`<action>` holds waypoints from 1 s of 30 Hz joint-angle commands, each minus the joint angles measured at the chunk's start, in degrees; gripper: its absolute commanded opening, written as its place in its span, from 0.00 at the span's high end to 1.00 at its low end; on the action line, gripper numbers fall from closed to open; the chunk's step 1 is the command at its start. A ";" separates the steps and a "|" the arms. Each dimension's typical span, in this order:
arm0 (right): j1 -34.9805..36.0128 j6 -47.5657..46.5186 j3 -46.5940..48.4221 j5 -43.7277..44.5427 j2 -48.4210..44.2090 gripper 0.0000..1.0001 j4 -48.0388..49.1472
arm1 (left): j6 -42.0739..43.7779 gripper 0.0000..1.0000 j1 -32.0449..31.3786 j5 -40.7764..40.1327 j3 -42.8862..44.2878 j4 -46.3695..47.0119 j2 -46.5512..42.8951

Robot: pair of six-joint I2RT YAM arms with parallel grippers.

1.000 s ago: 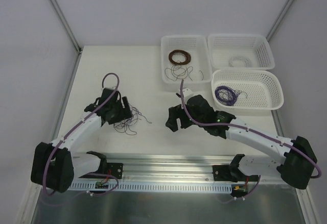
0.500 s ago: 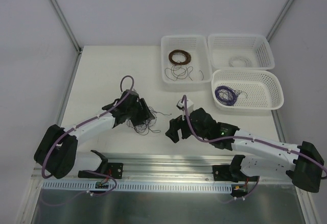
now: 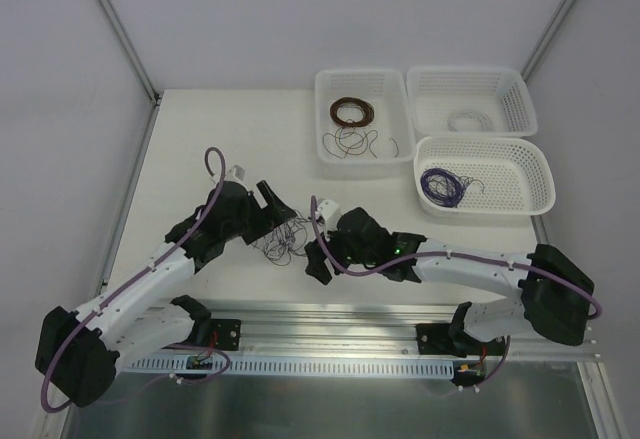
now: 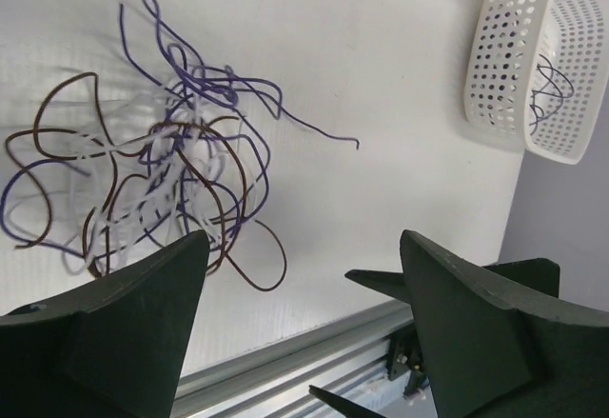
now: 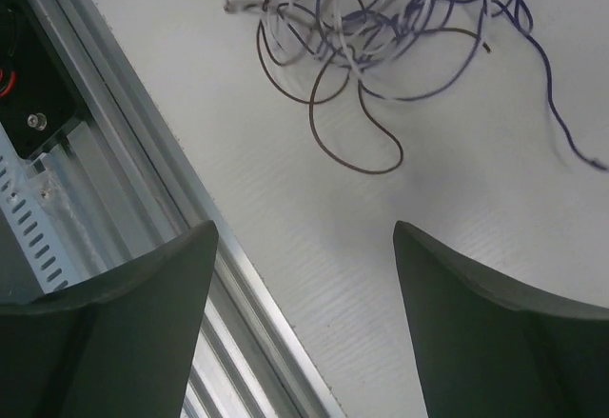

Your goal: Untangle the cables

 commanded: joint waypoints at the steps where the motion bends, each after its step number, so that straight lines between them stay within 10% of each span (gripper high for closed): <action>1: 0.39 -4.38 5.26 -4.00 4.11 0.22 4.99 | 4.52 0.17 0.00 -6.80 0.94 -7.37 -1.98; 12: 0.30 -5.35 9.48 -8.40 17.74 0.39 8.68 | 7.43 0.16 0.79 -7.59 0.24 -7.82 3.02; 21: 0.30 -5.18 8.34 -7.35 14.32 0.99 6.23 | 9.18 0.16 0.35 -1.98 5.07 -6.33 14.00; 30: 0.57 -5.96 9.92 -7.08 2.83 0.99 -2.55 | 9.10 0.23 -0.62 -2.85 7.54 -4.92 22.97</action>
